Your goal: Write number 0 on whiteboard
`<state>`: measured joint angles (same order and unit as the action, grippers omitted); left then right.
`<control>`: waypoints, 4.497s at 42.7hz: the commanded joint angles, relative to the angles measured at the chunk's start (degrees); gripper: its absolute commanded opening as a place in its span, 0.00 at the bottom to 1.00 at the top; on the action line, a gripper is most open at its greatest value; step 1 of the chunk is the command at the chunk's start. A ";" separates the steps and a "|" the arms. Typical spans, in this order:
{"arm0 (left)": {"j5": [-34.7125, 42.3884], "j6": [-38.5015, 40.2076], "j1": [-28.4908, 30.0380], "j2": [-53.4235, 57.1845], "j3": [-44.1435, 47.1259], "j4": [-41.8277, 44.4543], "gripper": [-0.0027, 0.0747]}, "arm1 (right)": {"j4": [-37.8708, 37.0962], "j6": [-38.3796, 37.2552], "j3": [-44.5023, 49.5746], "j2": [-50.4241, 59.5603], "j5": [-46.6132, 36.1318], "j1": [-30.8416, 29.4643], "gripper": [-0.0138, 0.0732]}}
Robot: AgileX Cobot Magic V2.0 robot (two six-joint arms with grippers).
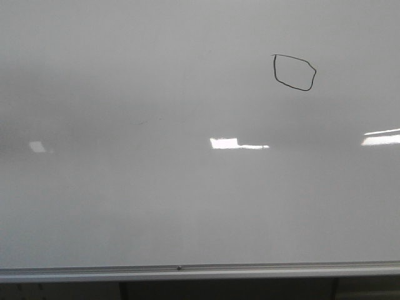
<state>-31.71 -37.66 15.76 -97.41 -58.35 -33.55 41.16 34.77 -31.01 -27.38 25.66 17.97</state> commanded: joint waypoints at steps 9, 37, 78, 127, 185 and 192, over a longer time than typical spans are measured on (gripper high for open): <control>4.94 0.48 -0.21 0.72 -1.78 -1.26 0.35 | 1.23 0.01 -1.31 -0.12 -2.87 -0.28 0.09; -6.84 0.85 1.82 16.53 -1.78 5.70 0.72 | 1.23 -1.50 -1.29 -0.18 -12.16 -0.28 0.09; -20.28 -13.01 -2.47 65.10 15.96 -21.59 0.01 | 1.23 -1.78 -0.92 -0.18 -15.90 -6.65 0.09; -13.28 -9.01 -2.61 74.37 19.12 -19.07 0.01 | 1.23 -1.78 -0.92 -0.18 -15.90 -6.65 0.09; 32.16 43.68 -16.46 98.72 59.96 36.40 0.01 | 1.23 -1.78 -0.92 -0.11 -15.73 -6.65 0.09; 32.16 43.68 -16.46 98.72 59.96 36.40 0.01 | 1.23 -1.78 -0.92 -0.11 -15.73 -6.65 0.09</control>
<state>-4.65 5.57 -0.43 0.19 0.26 2.84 41.62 32.85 -30.44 -27.38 13.18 11.67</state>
